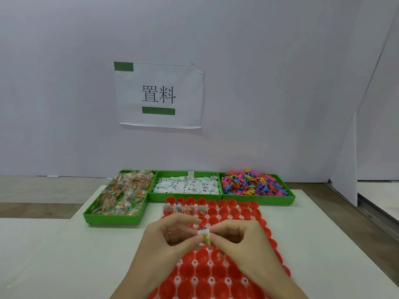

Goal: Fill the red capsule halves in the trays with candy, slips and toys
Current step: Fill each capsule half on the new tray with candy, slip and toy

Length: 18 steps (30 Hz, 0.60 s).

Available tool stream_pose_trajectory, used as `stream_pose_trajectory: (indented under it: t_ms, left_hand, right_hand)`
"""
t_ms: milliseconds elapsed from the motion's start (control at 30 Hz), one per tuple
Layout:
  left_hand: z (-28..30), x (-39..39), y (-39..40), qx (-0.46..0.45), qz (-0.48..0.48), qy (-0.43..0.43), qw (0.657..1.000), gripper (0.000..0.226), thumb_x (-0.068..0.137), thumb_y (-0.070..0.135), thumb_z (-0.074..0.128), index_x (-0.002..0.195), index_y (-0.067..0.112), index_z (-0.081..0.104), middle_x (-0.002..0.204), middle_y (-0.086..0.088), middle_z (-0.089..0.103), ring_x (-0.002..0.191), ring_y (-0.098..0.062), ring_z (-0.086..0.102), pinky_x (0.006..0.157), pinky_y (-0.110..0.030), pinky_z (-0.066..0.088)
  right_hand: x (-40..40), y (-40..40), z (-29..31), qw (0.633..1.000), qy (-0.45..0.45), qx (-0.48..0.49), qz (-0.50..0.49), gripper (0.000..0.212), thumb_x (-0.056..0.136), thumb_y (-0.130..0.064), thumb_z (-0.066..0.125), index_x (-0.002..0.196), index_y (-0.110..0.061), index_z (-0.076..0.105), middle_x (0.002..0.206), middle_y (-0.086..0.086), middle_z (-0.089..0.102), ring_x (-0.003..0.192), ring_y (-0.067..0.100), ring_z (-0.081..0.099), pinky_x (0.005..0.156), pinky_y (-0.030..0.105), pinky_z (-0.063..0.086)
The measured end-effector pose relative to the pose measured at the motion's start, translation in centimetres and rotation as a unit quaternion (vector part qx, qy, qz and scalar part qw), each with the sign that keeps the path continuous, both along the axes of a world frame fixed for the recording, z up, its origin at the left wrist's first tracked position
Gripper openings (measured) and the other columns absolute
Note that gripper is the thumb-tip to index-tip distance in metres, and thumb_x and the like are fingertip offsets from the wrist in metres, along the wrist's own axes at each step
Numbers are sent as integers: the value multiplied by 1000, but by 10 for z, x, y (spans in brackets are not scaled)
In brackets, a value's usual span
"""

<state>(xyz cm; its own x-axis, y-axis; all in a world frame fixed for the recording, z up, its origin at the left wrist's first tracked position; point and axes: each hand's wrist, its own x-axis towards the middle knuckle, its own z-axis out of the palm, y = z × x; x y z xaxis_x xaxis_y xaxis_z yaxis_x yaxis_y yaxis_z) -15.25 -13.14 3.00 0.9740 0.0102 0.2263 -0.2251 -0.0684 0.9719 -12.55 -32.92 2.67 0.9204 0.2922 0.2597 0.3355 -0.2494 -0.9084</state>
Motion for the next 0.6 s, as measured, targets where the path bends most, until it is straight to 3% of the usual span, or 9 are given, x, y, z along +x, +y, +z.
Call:
stream_pose_trajectory:
  t_ms: [200, 467, 600]
  left_hand:
    - [0, -2, 0, 46, 19, -30, 998, 25, 74, 16, 89, 91, 32, 80, 81, -4, 80, 81, -18, 78, 77, -24, 61]
    - [-2, -1, 1, 49, 41, -35, 997, 21, 72, 16, 91, 88, 28, 82, 81, -5, 79, 77, -19, 78, 73, -25, 62]
    - [-3, -2, 0, 67, 48, -49, 995, 24, 71, 19, 91, 88, 32, 81, 87, 1, 80, 76, -16, 78, 72, -24, 62]
  right_hand:
    - [-4, -3, 4, 1000, -3, 10, -15, 15, 88, -23, 79, 91, -38, 81, 81, -5, 79, 78, 13, 76, 70, 23, 60]
    - [-7, -5, 7, 1000, -13, 5, 13, 17, 93, -23, 74, 96, -38, 82, 85, -5, 79, 80, 13, 75, 71, 21, 59]
    - [-9, -6, 6, 999, -6, -17, 28, 12, 90, -30, 77, 99, -38, 80, 90, -8, 79, 86, 12, 75, 80, 26, 61]
